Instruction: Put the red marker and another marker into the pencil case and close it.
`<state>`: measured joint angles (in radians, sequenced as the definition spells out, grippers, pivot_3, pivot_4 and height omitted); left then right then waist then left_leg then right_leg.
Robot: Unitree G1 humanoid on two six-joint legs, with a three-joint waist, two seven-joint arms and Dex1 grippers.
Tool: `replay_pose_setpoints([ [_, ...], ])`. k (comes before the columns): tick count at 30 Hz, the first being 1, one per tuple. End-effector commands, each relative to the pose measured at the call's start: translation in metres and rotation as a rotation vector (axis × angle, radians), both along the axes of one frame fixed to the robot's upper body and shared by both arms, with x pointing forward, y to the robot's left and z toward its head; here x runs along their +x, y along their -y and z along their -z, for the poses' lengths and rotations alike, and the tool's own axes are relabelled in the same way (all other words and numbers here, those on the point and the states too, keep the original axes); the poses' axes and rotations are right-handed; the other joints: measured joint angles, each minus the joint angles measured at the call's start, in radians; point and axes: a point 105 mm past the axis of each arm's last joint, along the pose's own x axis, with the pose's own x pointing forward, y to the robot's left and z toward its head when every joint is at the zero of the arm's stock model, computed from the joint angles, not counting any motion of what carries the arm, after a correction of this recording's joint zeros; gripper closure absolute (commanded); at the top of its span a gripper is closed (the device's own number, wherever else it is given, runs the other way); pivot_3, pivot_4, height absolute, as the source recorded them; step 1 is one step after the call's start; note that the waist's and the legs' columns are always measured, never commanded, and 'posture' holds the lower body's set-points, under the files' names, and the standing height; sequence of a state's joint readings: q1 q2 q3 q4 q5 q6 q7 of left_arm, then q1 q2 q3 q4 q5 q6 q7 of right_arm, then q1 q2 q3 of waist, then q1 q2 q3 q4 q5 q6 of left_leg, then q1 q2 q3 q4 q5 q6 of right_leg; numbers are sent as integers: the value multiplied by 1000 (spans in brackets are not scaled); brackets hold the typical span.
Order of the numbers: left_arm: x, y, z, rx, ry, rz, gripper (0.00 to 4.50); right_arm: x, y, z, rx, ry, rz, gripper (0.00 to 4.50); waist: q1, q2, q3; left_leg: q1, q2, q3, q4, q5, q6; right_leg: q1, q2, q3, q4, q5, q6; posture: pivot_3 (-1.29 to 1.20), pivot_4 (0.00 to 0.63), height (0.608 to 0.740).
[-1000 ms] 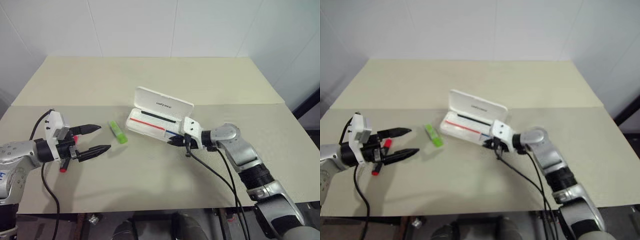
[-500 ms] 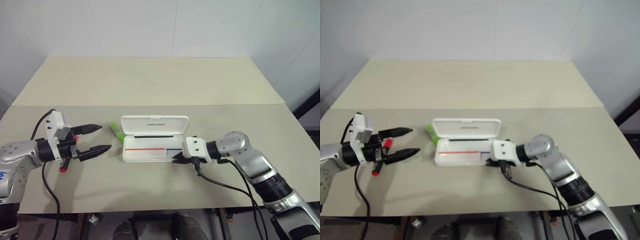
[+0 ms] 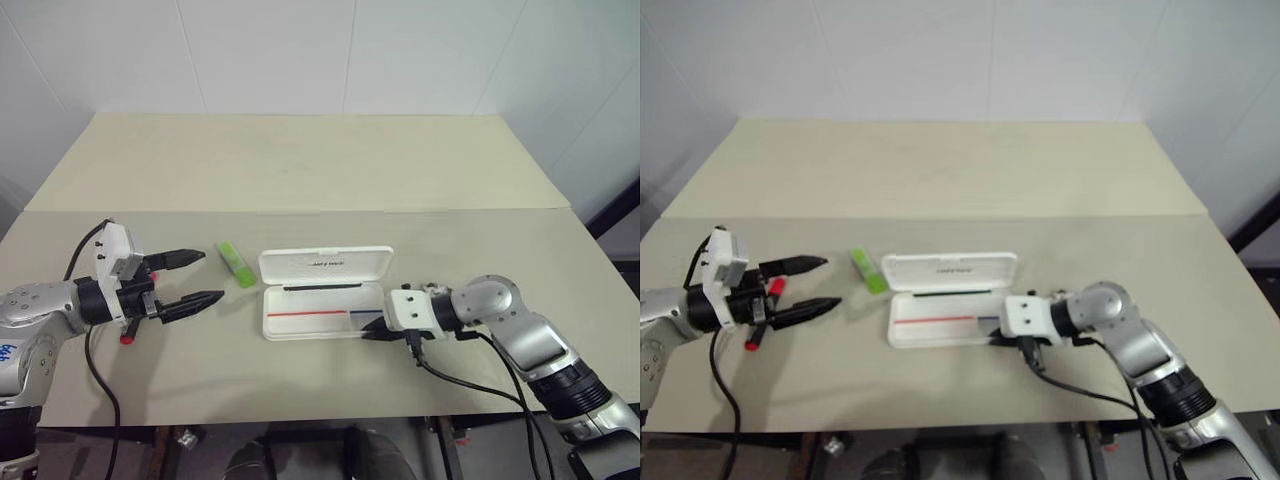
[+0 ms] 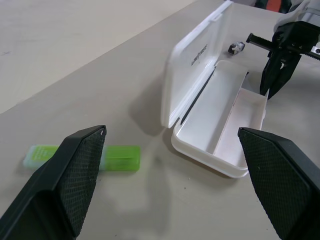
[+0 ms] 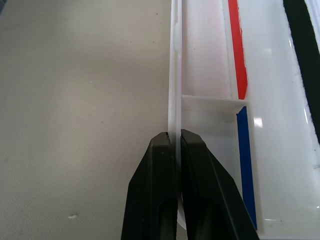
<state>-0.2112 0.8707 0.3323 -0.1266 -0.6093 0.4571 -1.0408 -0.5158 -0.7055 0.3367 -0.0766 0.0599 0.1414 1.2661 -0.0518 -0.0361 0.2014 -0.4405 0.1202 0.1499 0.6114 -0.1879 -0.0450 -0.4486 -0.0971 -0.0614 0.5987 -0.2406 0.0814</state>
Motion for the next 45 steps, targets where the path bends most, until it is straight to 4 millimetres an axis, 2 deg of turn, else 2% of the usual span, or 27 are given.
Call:
replay_pose_setpoints([
  [1, 0, 2, -5, 6, 35, 12, 0, 1, 6, -8, 28, 45, -4, 4462, 0, 0, 0, 0, 0, 0, 0, 0, 0, 0, 0, 0, 0, 0, 0, 0, 150, 740],
  [6, 1, 3, -5, 6, 36, 16, 0, 6, 8, -4, 30, 71, -2, 4462, 0, 0, 0, 0, 0, 0, 0, 0, 0, 0, 0, 0, 0, 0, 0, 0, 150, 740],
  [7, 1, 3, -5, 6, 35, 17, 0, 7, 8, -4, 32, 74, -3, 3832, 0, 0, 0, 1, 0, 0, 0, 0, 0, 1, 0, 0, 0, 0, 0, 0, 150, 740],
  [8, 1, 4, -5, 6, 35, 18, 0, 7, 8, -5, 35, 76, -4, 3658, 0, 0, 0, 1, 0, 0, 0, 0, 0, 1, 0, 0, 0, 0, 0, 0, 150, 740],
  [17, 1, 5, -4, 4, 38, 23, 0, 2, 6, -11, 89, 72, -37, 472, 0, 0, 0, 1, 0, 0, 1, 0, 0, 1, 0, 0, 0, 0, 0, 0, 150, 740],
  [19, 1, 6, -4, 2, 37, 24, 0, 0, 6, -15, 112, 69, -49, 37, 0, 0, 0, 1, 0, 0, 1, 0, 0, 1, 0, 0, 0, 0, 0, 0, 150, 740],
  [27, 2, 11, -2, -30, 46, -3, 0, -8, 11, -27, 184, 26, -61, 37, 2, 0, 0, 1, 0, 0, 1, 0, 0, 1, 0, 0, 1, 1, 1, 0, 150, 740],
  [31, 3, 7, -1, -53, 67, -100, 0, -9, 15, -33, 216, 32, -53, 37, 5, 0, 0, 1, 0, -1, 2, 0, 0, 2, 0, 0, 2, 1, 1, 0, 150, 740],
  [35, 6, -4, 2, -98, 91, -280, 0, 3, 20, -53, 368, 75, 24, 37, 4, 0, 0, 2, 0, -1, 2, 0, 0, 2, 0, 1, 3, 1, 1, 0, 150, 740],
  [40, 8, -18, 7, -195, 84, -501, 0, 5, 28, -59, 400, 63, 29, 37, 12, -1, -1, 3, -1, -3, 4, 0, 1, 3, 0, 1, 3, 1, 1, 0, 150, 740],
  [45, 14, -38, 23, -239, -35, -723, 0, 8, 36, -64, 463, 65, 36, 37, 22, -1, -1, 3, -1, -3, 5, 0, 1, 3, 0, 1, 4, 1, 1, 0, 150, 740],
])
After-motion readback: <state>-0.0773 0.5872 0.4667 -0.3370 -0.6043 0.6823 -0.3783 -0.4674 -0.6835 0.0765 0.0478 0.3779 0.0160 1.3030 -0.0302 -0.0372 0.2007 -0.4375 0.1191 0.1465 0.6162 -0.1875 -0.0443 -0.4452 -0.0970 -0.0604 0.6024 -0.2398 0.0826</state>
